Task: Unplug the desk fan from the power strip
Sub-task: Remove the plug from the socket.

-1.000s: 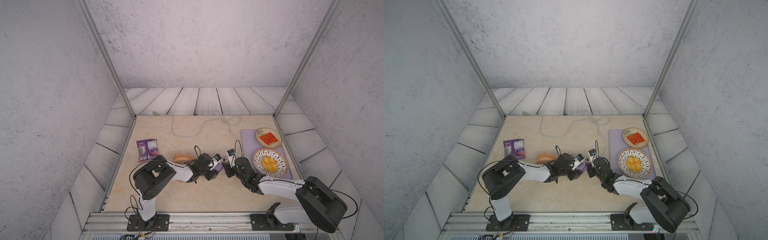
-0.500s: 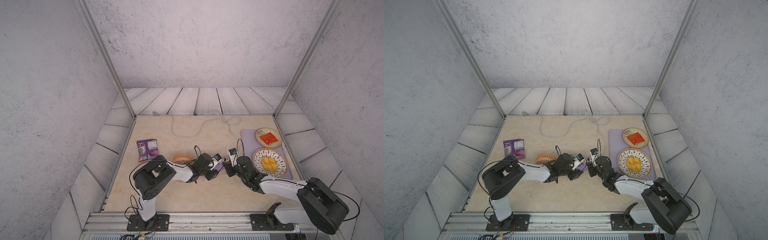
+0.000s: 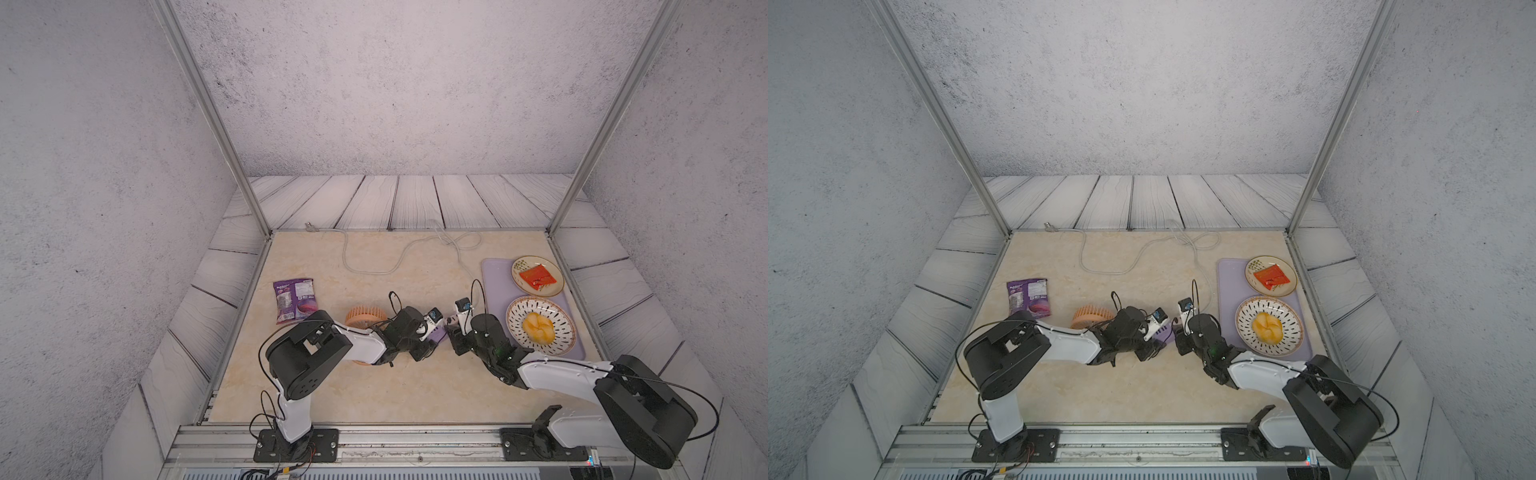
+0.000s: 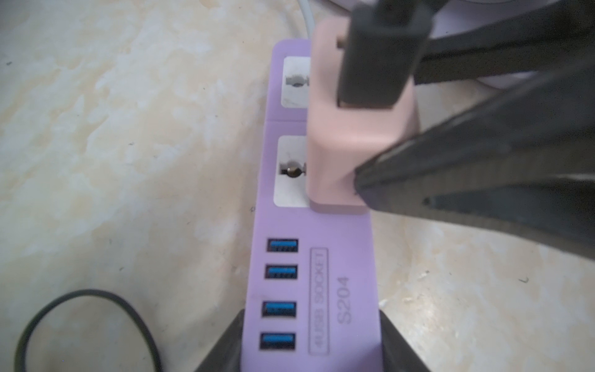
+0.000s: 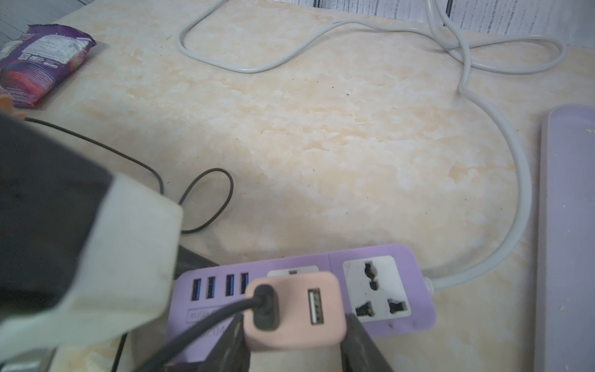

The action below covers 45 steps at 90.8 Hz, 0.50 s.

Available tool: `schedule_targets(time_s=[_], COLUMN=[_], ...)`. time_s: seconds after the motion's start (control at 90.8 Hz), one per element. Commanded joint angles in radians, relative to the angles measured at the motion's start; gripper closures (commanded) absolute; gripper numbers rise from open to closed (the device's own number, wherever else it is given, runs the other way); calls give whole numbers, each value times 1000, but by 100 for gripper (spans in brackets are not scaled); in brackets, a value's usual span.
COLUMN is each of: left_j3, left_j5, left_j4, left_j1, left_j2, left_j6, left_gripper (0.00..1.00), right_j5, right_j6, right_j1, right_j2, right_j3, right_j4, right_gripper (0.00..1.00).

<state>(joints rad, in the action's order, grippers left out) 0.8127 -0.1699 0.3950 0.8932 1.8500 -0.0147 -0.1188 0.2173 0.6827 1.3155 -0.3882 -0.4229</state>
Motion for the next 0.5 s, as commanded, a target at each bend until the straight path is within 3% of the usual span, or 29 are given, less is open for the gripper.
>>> schedule_targets(time_s=[0.0, 0.209, 0.484], left_j3=[5, 0, 0], left_j5=[0, 1, 1], left_j4=[37, 39, 40], left_j1=[-4, -4, -4], left_j2=[-17, -15, -18], left_j6=[15, 16, 17], left_gripper=[98, 100, 100], right_j5=[13, -11, 20], right_j6=[32, 69, 100], right_j1=[22, 17, 18], right_j2=[-37, -30, -5], right_j3=[-25, -76, -80], right_j4=[38, 125, 108], right_gripper=[79, 80, 81])
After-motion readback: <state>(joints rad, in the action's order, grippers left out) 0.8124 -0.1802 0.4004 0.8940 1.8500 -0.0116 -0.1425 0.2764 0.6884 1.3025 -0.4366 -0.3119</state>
